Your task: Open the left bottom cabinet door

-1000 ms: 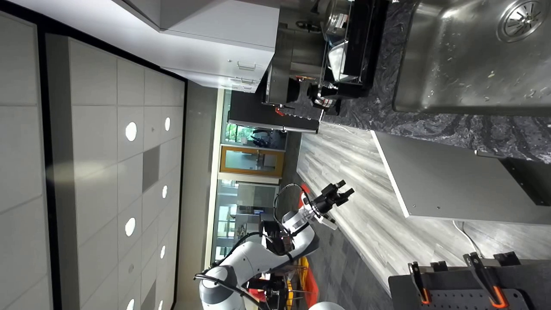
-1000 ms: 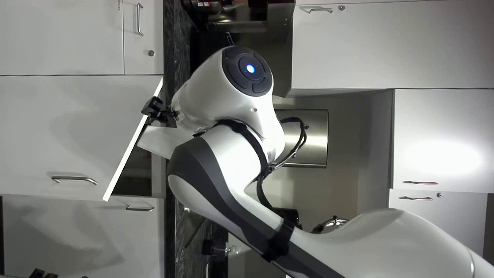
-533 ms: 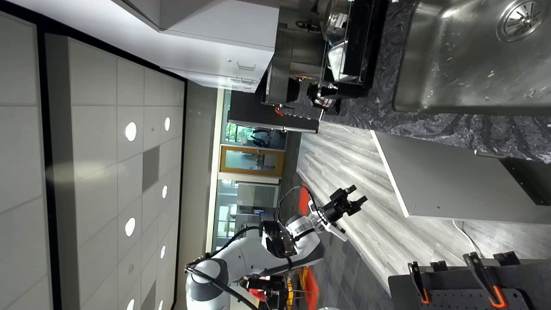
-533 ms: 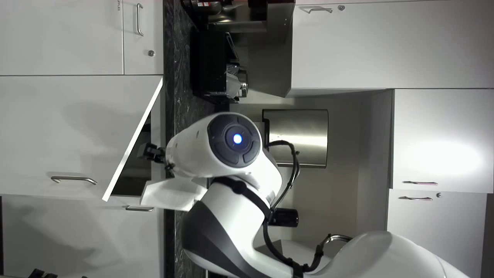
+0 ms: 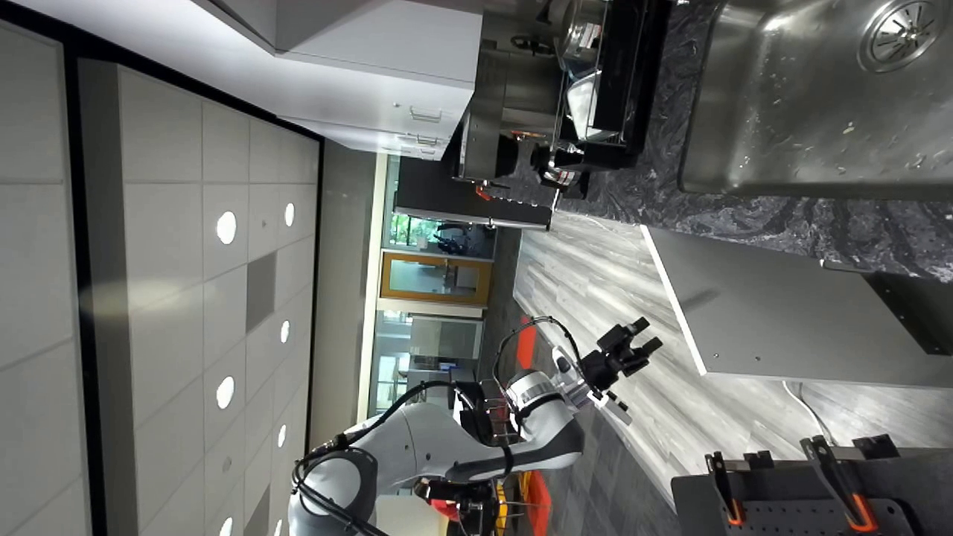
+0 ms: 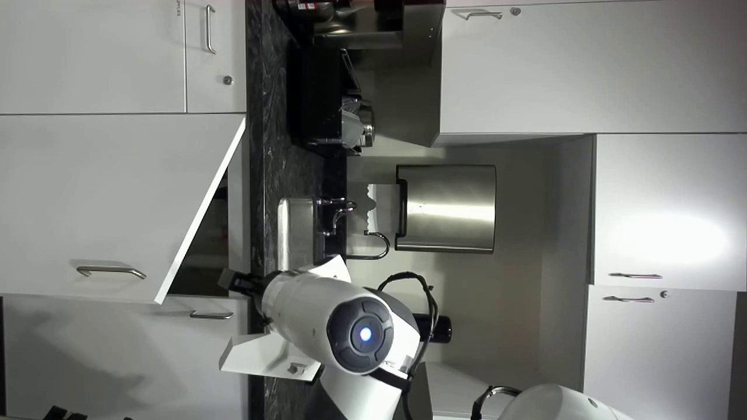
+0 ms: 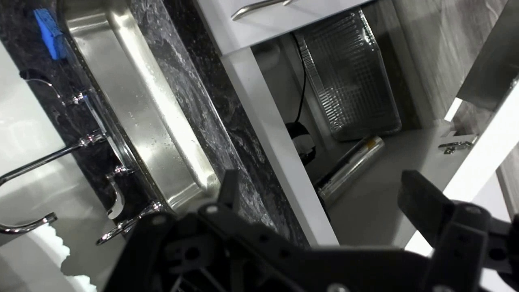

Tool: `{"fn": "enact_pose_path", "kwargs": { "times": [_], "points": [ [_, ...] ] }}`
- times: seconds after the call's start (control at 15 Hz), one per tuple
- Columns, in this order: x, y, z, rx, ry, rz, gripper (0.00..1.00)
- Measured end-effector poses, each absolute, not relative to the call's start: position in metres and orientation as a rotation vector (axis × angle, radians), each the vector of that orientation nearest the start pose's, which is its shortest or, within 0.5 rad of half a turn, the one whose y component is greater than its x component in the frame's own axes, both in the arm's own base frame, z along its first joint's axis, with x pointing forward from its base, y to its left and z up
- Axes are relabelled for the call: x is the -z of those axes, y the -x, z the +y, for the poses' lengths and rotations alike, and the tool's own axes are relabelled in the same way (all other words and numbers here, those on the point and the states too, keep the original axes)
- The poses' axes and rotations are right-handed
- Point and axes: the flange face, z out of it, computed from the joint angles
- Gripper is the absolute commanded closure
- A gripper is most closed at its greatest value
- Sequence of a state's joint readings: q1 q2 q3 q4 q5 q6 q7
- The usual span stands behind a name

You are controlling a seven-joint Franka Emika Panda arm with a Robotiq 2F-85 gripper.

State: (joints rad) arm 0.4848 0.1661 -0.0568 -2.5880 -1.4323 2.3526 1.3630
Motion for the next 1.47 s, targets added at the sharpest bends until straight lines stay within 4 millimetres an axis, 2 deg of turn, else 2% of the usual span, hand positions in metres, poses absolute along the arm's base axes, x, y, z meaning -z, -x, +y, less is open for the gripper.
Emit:
{"fn": "enact_pose_path", "kwargs": {
  "times": [0.27,0.47,0.67,0.87,0.93,1.13,1.27,1.4,1.47],
  "points": [
    [-0.184,-0.357,0.104,-0.655,-2.456,0.395,0.00],
    [-0.194,-0.352,0.065,-0.759,-2.568,0.375,0.00],
    [-0.205,-0.355,0.026,-0.829,-2.660,0.356,0.00],
    [-0.208,-0.371,-0.005,-0.844,-2.753,0.343,0.00],
    [-0.207,-0.380,-0.012,-0.834,-2.789,0.332,0.00],
    [-0.199,-0.419,0.005,-0.798,-2.896,0.320,0.00],
    [-0.182,-0.444,0.013,-0.786,-2.955,0.345,0.00],
    [-0.156,-0.459,0.003,-0.741,-2.998,0.357,0.00],
    [-0.138,-0.462,-0.009,-0.699,-3.013,0.353,0.25]
  ]
}}
